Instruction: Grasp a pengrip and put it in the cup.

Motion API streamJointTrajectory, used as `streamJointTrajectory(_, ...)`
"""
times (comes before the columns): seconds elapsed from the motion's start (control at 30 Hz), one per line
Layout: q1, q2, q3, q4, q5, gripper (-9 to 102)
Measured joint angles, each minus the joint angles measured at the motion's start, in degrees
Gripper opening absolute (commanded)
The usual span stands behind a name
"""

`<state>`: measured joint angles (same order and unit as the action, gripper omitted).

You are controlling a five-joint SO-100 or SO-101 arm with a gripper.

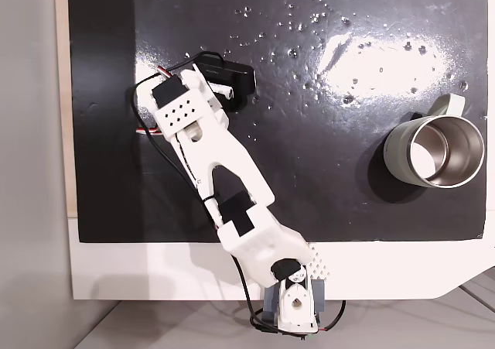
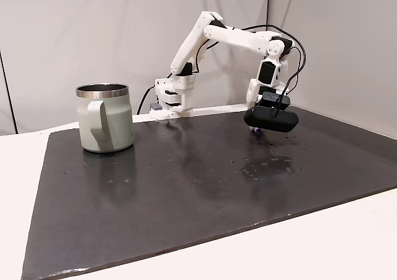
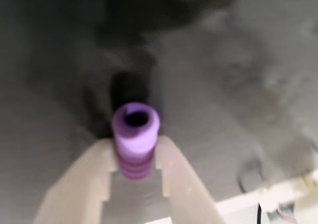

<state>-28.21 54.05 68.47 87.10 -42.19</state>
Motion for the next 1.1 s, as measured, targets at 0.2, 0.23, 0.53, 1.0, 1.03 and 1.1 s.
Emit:
streamJointTrajectory(0.2, 0.0, 2.64, 4.75, -3.69, -0.79, 0)
streamJointTrajectory(0.23, 0.18, 3.16, 4.83, -3.69, -0.7, 0)
streamJointTrajectory(0.53, 7.47, 8.88, -4.66, 10.11, 1.41, 0)
streamJointTrajectory(1.0, 20.13, 49.83, 18.81, 15.47, -11.43, 0)
streamJointTrajectory(1.03, 21.36, 53.09, 21.27, 15.56, -13.01, 0)
streamJointTrajectory(1.1, 23.55, 60.29, 26.37, 15.64, -16.7, 0)
